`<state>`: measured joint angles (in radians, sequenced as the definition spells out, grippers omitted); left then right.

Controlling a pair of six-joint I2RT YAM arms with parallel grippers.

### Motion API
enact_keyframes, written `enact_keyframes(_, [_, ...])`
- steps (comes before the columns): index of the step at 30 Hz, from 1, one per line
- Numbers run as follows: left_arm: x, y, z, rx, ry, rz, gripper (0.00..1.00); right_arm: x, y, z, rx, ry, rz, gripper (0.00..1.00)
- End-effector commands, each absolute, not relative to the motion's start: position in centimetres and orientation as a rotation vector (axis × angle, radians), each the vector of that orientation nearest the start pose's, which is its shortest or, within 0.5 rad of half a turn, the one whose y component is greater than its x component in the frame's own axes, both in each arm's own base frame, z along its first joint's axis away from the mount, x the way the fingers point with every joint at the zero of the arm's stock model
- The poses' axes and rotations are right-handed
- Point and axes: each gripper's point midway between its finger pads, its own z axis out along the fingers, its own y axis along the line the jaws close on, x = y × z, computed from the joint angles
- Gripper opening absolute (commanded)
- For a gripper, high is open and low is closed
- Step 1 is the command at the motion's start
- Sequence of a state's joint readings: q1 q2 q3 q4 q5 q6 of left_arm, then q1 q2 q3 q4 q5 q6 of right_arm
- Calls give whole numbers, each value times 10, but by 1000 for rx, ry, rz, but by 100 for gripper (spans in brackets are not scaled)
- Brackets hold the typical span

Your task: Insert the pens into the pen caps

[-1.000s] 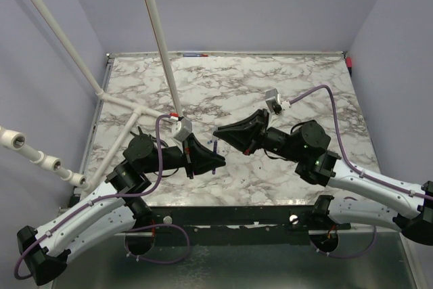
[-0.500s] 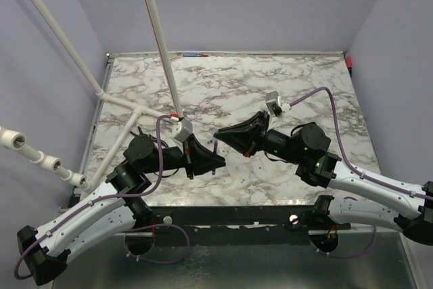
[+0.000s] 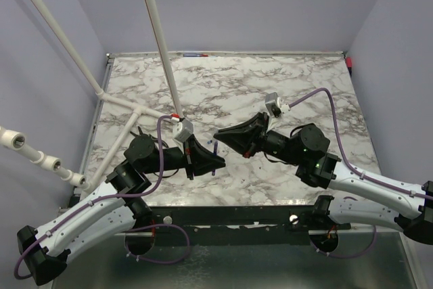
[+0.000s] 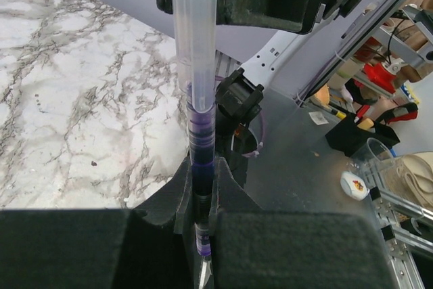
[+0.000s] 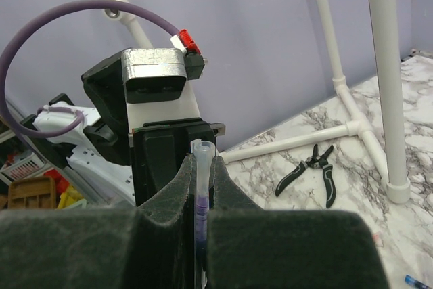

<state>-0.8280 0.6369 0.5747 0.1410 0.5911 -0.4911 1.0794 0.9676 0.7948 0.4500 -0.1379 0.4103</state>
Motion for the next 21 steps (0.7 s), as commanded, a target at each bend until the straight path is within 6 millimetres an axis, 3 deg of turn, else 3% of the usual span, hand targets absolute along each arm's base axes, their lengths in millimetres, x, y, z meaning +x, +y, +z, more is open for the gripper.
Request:
enact_keyframes(1, [99, -272, 302, 787, 1462, -1438, 0, 136, 346, 357, -614, 1362, 1321, 1])
enact_keyframes(14, [102, -272, 300, 779, 1469, -1424, 0, 130, 341, 360, -599, 1355, 1345, 1])
enact_keyframes(21, [104, -272, 300, 771, 1471, -1412, 0, 131, 343, 351, -595, 1385, 1348, 1])
